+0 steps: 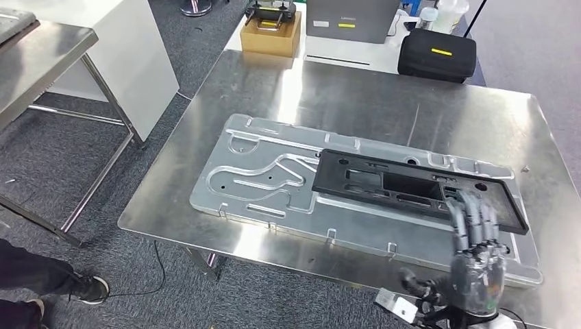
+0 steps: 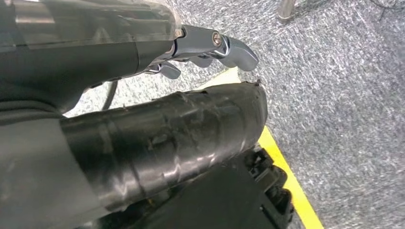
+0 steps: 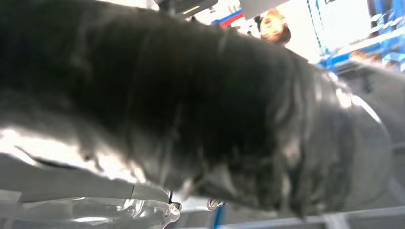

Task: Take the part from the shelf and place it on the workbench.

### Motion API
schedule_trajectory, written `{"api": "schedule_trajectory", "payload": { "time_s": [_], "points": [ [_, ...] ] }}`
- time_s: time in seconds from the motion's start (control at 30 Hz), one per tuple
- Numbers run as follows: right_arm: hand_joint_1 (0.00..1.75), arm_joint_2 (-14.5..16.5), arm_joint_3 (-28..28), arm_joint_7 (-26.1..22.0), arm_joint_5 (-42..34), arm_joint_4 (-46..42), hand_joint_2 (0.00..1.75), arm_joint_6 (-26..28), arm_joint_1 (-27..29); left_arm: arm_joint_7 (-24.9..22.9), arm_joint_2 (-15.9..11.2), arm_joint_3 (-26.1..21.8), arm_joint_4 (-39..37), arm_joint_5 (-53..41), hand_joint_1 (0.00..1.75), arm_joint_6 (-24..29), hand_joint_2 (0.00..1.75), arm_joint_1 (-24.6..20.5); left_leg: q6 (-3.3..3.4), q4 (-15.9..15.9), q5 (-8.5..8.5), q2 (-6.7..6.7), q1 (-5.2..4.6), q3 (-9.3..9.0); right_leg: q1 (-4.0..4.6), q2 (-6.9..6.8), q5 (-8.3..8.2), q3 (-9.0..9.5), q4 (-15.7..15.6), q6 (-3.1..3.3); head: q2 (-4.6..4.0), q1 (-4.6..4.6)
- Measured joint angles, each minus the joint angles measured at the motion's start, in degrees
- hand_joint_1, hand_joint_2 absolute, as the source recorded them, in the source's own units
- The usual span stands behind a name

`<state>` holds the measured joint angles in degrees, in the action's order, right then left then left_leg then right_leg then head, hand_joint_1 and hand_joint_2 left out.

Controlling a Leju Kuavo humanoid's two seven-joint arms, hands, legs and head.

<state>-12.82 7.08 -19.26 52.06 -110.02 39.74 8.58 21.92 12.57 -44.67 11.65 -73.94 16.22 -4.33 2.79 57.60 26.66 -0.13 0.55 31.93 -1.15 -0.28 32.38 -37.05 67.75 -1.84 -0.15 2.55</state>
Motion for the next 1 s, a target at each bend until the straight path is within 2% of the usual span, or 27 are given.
{"api": "schedule_trajectory", "payload": {
  "time_s": [0.03, 0.07, 0.1, 0.13, 0.2, 0.27, 0.33, 0.4, 0.47, 0.53, 0.57, 0.6, 0.63, 0.7, 0.77, 0.83, 0.9, 0.93, 1.0],
  "points": [
    [0.00, 1.3, -0.6, -1.2, -2.1, -0.5, 0.00, 0.0, 0.6, 0.0, 0.0, -0.1, 0.0, 0.0, 0.00, 0.1, 0.00, 0.0, 0.05, 0.0, 0.00, 0.03, -0.04, 0.04, -0.02, 0.03, 1.59, -1.77, 3.7, -0.12, 0.00, 0.00],
    [0.00, 2.6, -0.9, -2.5, -4.7, -0.8, 0.00, 0.0, 1.2, 0.0, 0.0, -0.1, 0.0, 0.1, 0.00, 0.3, 0.00, 0.1, 0.06, 0.1, 0.00, 0.06, -0.07, 0.06, -0.06, 0.04, 2.28, -2.96, 6.2, -0.21, 0.00, -0.01],
    [0.00, 3.8, -1.2, -4.0, -7.8, -1.2, 0.00, 0.0, 1.7, -0.1, 0.0, -0.2, 0.0, 0.1, 0.00, 0.6, 0.00, 0.1, 0.04, 0.2, 0.02, 0.09, -0.09, 0.08, -0.10, 0.03, 1.85, -3.16, 6.7, -0.25, 0.00, -0.02],
    [0.00, 4.9, -1.3, -5.5, -10.8, -1.6, 0.00, 0.0, 2.2, -0.1, 0.0, -0.2, 0.0, 0.2, 0.00, 0.8, 0.00, 0.2, 0.00, 0.4, 0.05, 0.08, -0.09, 0.09, -0.15, 0.03, 0.43, -2.21, 5.0, -0.23, 0.00, -0.02],
    [0.00, 6.6, -1.4, -7.9, -16.4, -2.4, 0.00, 0.0, 2.7, -0.2, 0.1, -0.3, 0.0, 0.2, 0.00, 1.2, 0.00, 0.2, -0.26, 0.7, 0.23, 0.06, -0.13, 0.11, -0.18, 0.01, -3.00, 1.72, -2.6, 0.03, 0.00, -0.01],
    [0.00, 7.9, -1.6, -9.2, -19.6, -3.1, 0.00, 0.0, 3.2, -0.3, 0.1, -0.5, 0.0, 0.2, 0.00, 1.4, 0.00, 0.2, -0.79, 1.0, 0.41, 0.03, -0.32, 0.21, 0.07, 0.09, -4.52, 4.11, -7.6, 0.52, 0.00, -0.03],
    [0.00, 9.0, -1.9, -10.1, -21.3, -3.8, 0.00, 0.0, 4.0, -0.4, 0.2, -0.7, 0.0, 0.2, 0.00, 1.6, 0.00, 0.2, -1.46, 1.0, 0.35, 0.04, -0.42, 0.27, 0.35, 0.24, -4.71, 4.12, -8.3, 1.08, 0.00, -0.04],
    [0.00, 10.0, -2.3, -10.9, -22.9, -4.3, 0.00, 0.0, 4.8, -0.4, 0.2, -1.0, 0.0, 0.3, 0.00, 1.8, 0.00, 0.2, -2.14, 1.4, 0.93, 0.05, -0.30, 0.53, 0.19, 0.24, -5.10, 4.02, -8.6, 1.84, 0.00, -0.04],
    [0.00, 10.8, -2.6, -11.5, -24.3, -4.8, 0.00, 0.0, 5.7, -0.6, 0.2, -1.2, 0.0, 0.4, 0.00, 1.9, 0.00, 0.2, -2.61, 5.2, 3.99, 0.04, -0.17, 2.04, 0.02, 0.12, -5.52, 3.83, -8.8, 2.57, 0.00, -0.06],
    [0.00, 11.3, -3.0, -12.1, -25.3, -5.0, 0.00, 0.0, 6.7, -0.7, 0.2, -1.3, 0.0, 0.5, 0.00, 1.9, 0.00, 0.3, -2.86, 12.2, 8.12, 0.04, -0.08, 4.71, 0.19, 0.02, -5.74, 3.44, -8.8, 2.93, 0.00, -0.08],
    [0.00, 11.6, -3.2, -12.2, -25.7, -5.1, 0.00, 0.0, 7.2, -0.7, 0.2, -1.3, 0.0, 0.5, 0.00, 1.9, 0.00, 0.4, -2.93, 15.0, 9.26, 0.04, -0.06, 5.68, 0.28, -0.02, -5.84, 3.22, -8.8, 3.00, 0.00, -0.08],
    [0.00, 11.9, -3.4, -12.4, -26.0, -5.1, 0.00, 0.0, 7.7, -0.7, 0.2, -1.4, 0.0, 0.6, 0.00, 2.0, 0.00, 0.4, -2.94, 16.1, 9.33, 0.04, -0.04, 5.80, 0.35, -0.01, -5.94, 3.03, -8.7, 3.03, 0.00, -0.08],
    [0.00, 12.2, -3.7, -12.5, -26.2, -5.1, 0.00, 0.0, 8.1, -0.7, 0.2, -1.4, 0.0, 0.6, 0.00, 2.0, 0.00, 0.5, -2.87, 15.0, 8.38, 0.04, -0.03, 4.87, 0.38, 0.02, -6.02, 2.90, -8.6, 3.00, 0.00, -0.08],
    [0.00, 12.5, -4.0, -12.7, -26.6, -5.1, 0.00, 0.0, 8.5, -0.7, 0.2, -1.5, 0.0, 0.6, 0.00, 2.0, 0.00, 0.5, -2.49, 7.9, 5.06, 0.03, -0.04, 0.63, 0.40, 0.10, -6.16, 2.79, -8.4, 2.84, 0.00, -0.08],
    [0.00, 12.9, -4.2, -13.0, -27.3, -5.1, 0.00, 0.0, 8.8, -0.7, 0.2, -1.5, 0.0, 0.6, 0.00, 2.1, 0.00, 0.4, -2.06, 1.8, 3.27, 0.01, -0.25, -2.47, 0.54, 0.13, -6.34, 2.64, -8.2, 2.41, 0.00, -0.07],
    [0.00, 13.4, -4.5, -13.6, -28.3, -5.1, 0.00, 0.0, 9.3, -0.7, 0.2, -1.6, 0.0, 0.6, 0.00, 2.3, 0.00, 0.4, -1.65, 0.4, 3.00, -0.02, -0.56, -2.77, 0.58, 0.13, -6.72, 2.49, -8.2, 1.70, 0.00, -0.05],
    [0.00, 13.8, -5.0, -14.3, -29.0, -5.1, 0.00, 0.0, 10.0, -0.7, 0.3, -1.6, 0.0, 0.6, 0.00, 2.5, 0.00, 0.5, -0.97, 0.0, 2.25, 0.08, -0.42, -2.65, 0.45, 0.19, -6.65, 2.32, -8.1, 1.01, 0.00, -0.04],
    [0.00, 14.0, -5.3, -14.6, -29.4, -5.1, 0.00, 0.0, 10.3, -0.7, 0.3, -1.6, 0.0, 0.6, 0.00, 2.6, 0.00, 0.5, -0.56, -0.3, 1.81, 0.18, -0.31, -2.55, 0.41, 0.24, -5.70, 1.91, -7.2, 0.76, 0.00, -0.01],
    [0.00, 14.3, -5.9, -15.1, -30.2, -5.2, 0.00, -0.1, 10.9, -0.7, 0.4, -1.6, 0.0, 0.6, 0.00, 2.7, 0.00, 0.4, 0.06, -0.5, 1.09, 0.45, -0.23, -2.07, 0.27, 0.29, -1.60, -0.18, -1.9, 0.41, 0.00, 0.03]
  ]
}}
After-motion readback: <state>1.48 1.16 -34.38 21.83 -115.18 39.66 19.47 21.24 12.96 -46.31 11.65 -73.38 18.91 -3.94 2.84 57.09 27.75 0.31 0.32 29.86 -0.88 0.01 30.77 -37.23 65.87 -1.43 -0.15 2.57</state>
